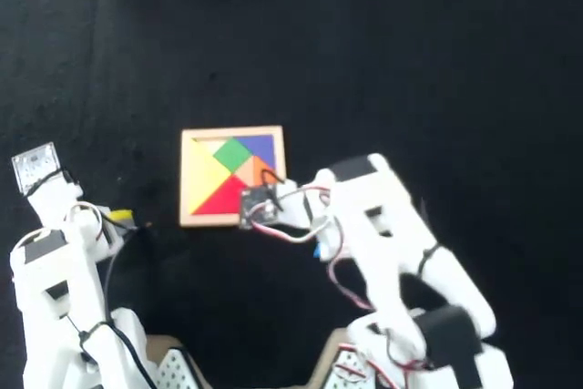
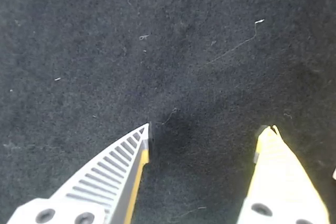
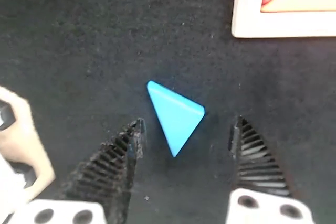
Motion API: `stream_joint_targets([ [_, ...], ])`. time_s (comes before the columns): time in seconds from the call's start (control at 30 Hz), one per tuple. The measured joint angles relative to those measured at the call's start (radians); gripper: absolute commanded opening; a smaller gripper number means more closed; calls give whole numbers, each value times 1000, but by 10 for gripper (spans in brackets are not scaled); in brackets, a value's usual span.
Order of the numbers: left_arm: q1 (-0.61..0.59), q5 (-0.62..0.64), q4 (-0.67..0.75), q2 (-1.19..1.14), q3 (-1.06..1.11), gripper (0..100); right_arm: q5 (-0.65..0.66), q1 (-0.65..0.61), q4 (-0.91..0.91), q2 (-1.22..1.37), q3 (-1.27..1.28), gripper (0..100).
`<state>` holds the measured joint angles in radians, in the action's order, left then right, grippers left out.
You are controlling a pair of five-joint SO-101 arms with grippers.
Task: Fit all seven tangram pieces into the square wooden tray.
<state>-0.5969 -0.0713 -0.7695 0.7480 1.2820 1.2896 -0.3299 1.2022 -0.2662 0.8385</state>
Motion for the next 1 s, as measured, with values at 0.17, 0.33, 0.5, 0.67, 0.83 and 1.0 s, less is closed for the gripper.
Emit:
stream_joint_targets([
  [0.17,0,0,0,0,0,318,0,2,-37,87,0,258],
  [0.33,0,0,0,0,0,318,0,2,-40,98,0,255],
  [0.5,0,0,0,0,0,318,0,2,-109,103,34,254],
  [0.67,0,0,0,0,0,318,0,2,-199,86,92,211],
  [0.83,0,0,0,0,0,318,2,21,-233,89,75,15],
  [1.0,0,0,0,0,0,318,6,23,-239,94,75,10],
])
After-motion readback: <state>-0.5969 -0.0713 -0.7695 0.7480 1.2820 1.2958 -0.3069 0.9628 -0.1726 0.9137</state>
